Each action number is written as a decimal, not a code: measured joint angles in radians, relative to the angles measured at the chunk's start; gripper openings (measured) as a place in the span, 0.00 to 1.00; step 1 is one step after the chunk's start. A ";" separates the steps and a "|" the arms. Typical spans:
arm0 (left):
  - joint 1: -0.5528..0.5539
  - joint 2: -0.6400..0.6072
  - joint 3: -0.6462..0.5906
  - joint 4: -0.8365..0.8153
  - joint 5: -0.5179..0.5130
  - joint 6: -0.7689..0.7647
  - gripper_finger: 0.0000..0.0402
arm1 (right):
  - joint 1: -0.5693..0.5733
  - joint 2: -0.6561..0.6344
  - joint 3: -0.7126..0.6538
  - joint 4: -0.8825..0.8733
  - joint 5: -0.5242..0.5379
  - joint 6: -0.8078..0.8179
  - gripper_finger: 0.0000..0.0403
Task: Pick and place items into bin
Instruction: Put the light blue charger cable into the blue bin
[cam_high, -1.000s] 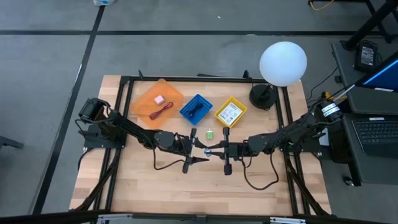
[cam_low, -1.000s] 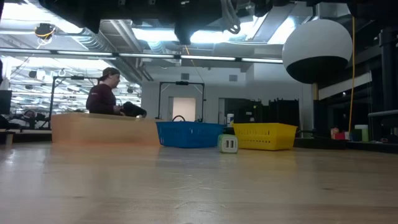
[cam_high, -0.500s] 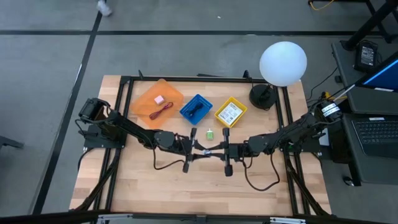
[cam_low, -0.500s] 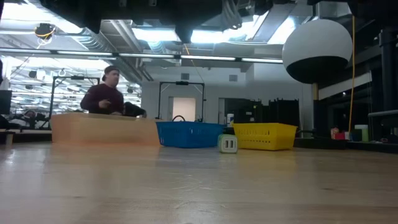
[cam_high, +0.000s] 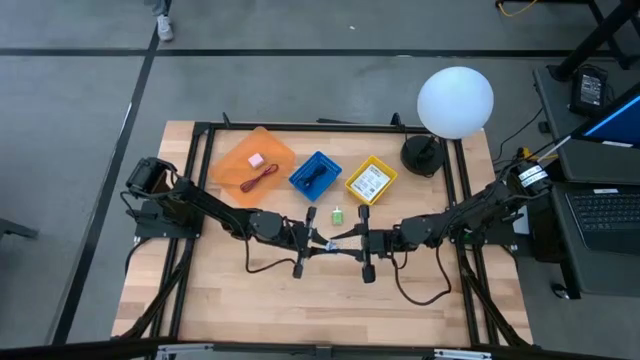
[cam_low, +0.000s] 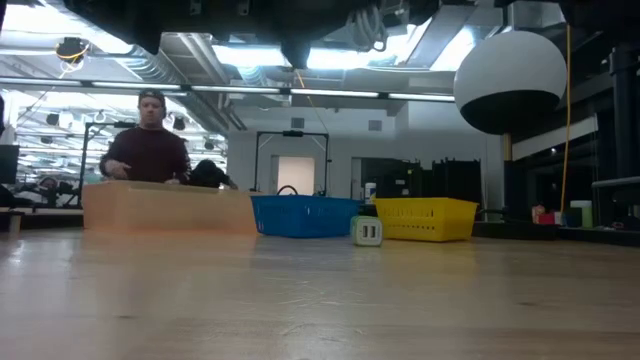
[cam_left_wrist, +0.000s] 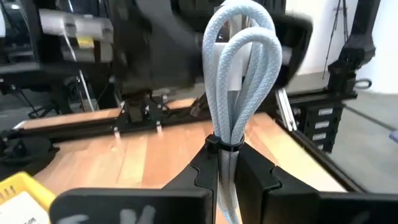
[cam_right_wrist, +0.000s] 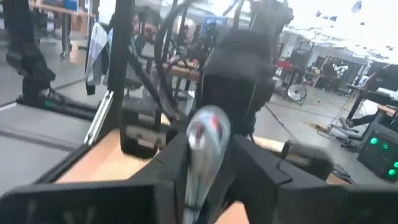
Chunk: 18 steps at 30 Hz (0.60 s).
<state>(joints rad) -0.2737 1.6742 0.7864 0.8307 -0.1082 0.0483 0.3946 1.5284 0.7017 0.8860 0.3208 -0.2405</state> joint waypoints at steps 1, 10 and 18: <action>0.000 -0.006 0.000 -0.019 -0.001 0.000 0.06 | 0.003 -0.004 0.000 0.002 0.001 0.000 0.27; -0.022 -0.116 -0.038 -0.141 -0.115 0.015 0.06 | 0.056 -0.101 0.000 -0.145 0.147 -0.008 0.39; -0.054 -0.215 -0.137 -0.157 -0.259 0.047 0.06 | 0.101 -0.250 0.000 -0.462 0.236 0.150 0.39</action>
<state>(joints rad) -0.3275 1.4591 0.6493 0.6741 -0.3670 0.0952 0.4954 1.2787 0.7013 0.4242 0.5568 -0.0909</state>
